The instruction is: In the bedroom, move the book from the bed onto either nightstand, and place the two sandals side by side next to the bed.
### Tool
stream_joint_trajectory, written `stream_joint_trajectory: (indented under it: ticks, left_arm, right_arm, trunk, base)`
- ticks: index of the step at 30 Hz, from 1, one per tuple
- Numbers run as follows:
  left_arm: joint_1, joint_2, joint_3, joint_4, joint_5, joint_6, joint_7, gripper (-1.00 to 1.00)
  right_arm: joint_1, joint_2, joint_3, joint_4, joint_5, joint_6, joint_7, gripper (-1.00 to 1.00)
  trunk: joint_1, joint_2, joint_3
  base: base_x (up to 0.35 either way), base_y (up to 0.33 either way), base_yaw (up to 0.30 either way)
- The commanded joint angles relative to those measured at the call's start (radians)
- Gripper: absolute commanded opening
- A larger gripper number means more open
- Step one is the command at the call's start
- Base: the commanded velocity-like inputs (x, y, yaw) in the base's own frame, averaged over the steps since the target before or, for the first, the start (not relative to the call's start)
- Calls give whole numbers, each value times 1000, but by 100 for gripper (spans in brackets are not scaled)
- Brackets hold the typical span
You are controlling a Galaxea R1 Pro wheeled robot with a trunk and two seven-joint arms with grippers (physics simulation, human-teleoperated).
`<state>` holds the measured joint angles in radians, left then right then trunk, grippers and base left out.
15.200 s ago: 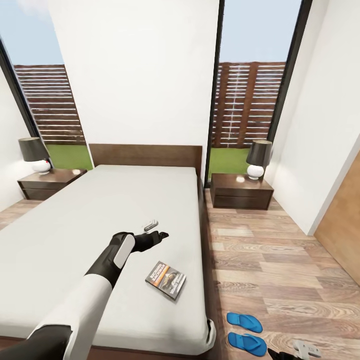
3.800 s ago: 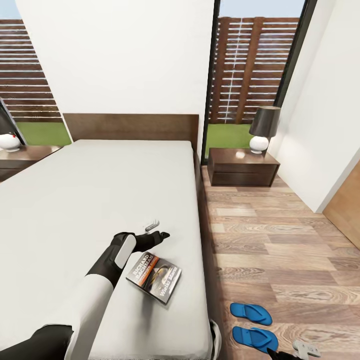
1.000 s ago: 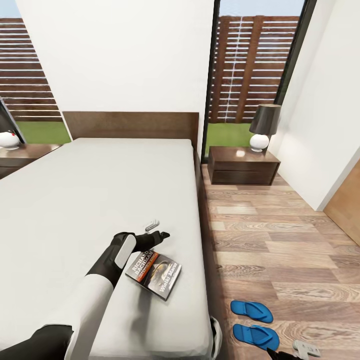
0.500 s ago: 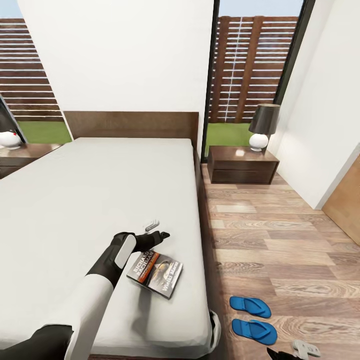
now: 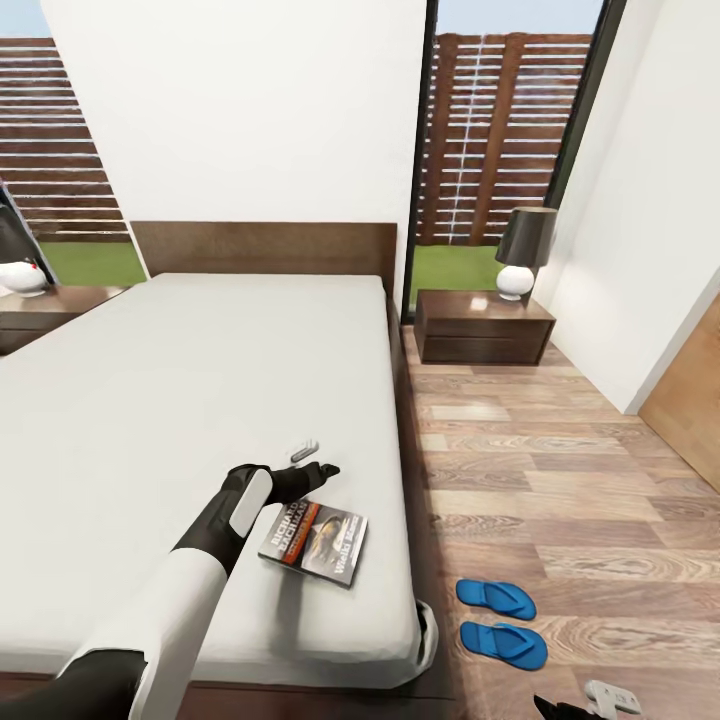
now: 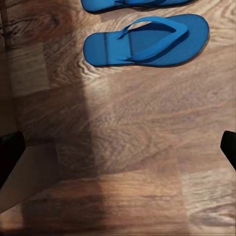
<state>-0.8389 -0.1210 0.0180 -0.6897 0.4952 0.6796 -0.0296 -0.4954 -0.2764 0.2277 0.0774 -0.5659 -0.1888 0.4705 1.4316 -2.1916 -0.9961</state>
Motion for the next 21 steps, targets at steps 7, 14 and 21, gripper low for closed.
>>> stream_joint_trajectory:
  ticks: [7,14,21]
  left_arm:
    - [0,-1,2,-1,-1,5,-3,100]
    - [0,-2,2,-1,-1,5,-3,100]
    - [0,-2,2,-1,-1,5,-3,100]
  right_arm:
    - [-2,0,8,5,-9,-6,6,100]
    - [-2,0,8,5,-9,-6,6,100]
    - [-2,0,8,5,-9,-6,5,100]
  trunk:
    - [0,0,-1]
    - [0,0,-1]
    - [0,0,-1]
  base:
    - [-9,0,0]
    - [-27,0,0]
    - [-97,0,0]
